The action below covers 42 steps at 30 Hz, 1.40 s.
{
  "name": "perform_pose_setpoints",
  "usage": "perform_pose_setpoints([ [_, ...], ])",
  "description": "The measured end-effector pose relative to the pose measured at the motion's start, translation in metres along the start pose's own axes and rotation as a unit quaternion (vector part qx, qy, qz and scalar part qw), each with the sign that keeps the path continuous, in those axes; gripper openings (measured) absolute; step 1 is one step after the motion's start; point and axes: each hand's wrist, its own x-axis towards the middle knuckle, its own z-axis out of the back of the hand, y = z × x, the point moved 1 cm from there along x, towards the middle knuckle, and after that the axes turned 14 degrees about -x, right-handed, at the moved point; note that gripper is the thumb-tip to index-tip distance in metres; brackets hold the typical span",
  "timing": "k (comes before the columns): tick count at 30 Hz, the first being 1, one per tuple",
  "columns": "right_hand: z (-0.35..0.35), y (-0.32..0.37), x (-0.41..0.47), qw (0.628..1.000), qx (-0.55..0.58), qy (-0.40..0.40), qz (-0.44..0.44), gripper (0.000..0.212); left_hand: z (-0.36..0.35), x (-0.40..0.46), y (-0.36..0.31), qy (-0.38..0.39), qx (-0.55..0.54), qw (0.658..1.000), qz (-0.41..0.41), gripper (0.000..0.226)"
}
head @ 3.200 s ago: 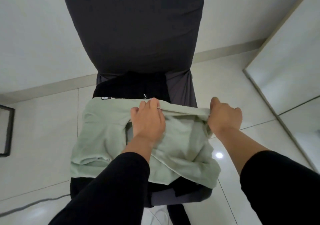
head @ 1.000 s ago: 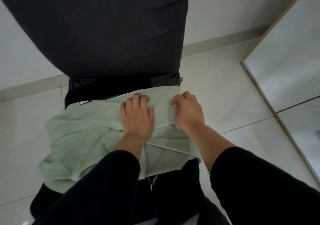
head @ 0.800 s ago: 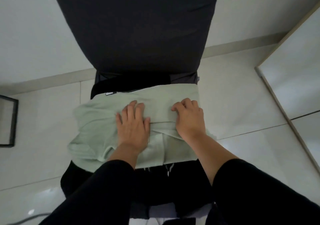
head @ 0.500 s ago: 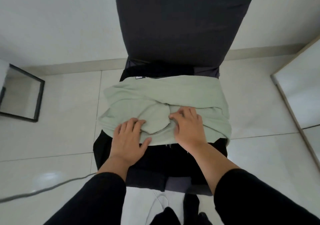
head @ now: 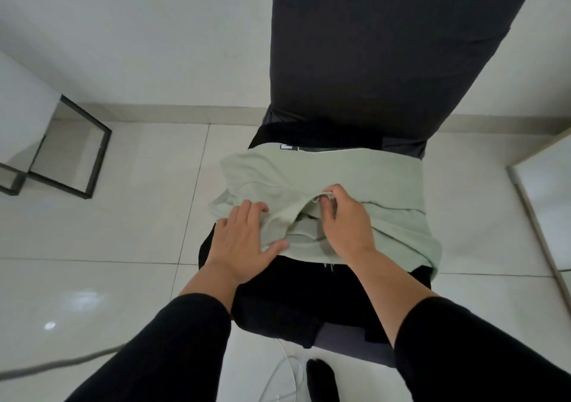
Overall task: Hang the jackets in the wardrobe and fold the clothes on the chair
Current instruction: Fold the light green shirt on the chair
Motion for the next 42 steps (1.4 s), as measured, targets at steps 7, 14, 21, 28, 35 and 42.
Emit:
perform_pose_setpoints([
  [7,-0.011,-0.003,0.027,1.0,-0.013,-0.006,0.002,0.027,-0.005,0.007,0.013,-0.086,0.015,0.992,-0.092,0.034],
  [14,-0.012,0.011,0.068,0.999,-0.006,0.018,-0.039,0.039,0.027,0.057,0.018,-0.19,-0.304,0.928,0.101,0.035],
  [21,-0.029,0.013,0.087,0.986,0.045,0.094,-0.128,0.037,0.002,0.076,0.023,-0.166,-0.283,0.913,0.241,0.036],
  [28,-0.034,0.009,0.09,0.99,-0.073,0.024,-0.116,0.015,0.012,0.084,0.042,-0.182,-0.258,0.889,0.331,0.044],
  [35,-0.042,0.009,0.086,0.984,-0.132,0.077,-0.091,0.021,0.01,0.084,0.02,-0.117,-0.165,0.937,0.285,0.028],
  [42,-0.047,0.009,0.084,0.983,-0.144,0.082,-0.074,0.039,0.013,0.096,0.02,-0.175,-0.221,0.909,0.309,0.033],
])
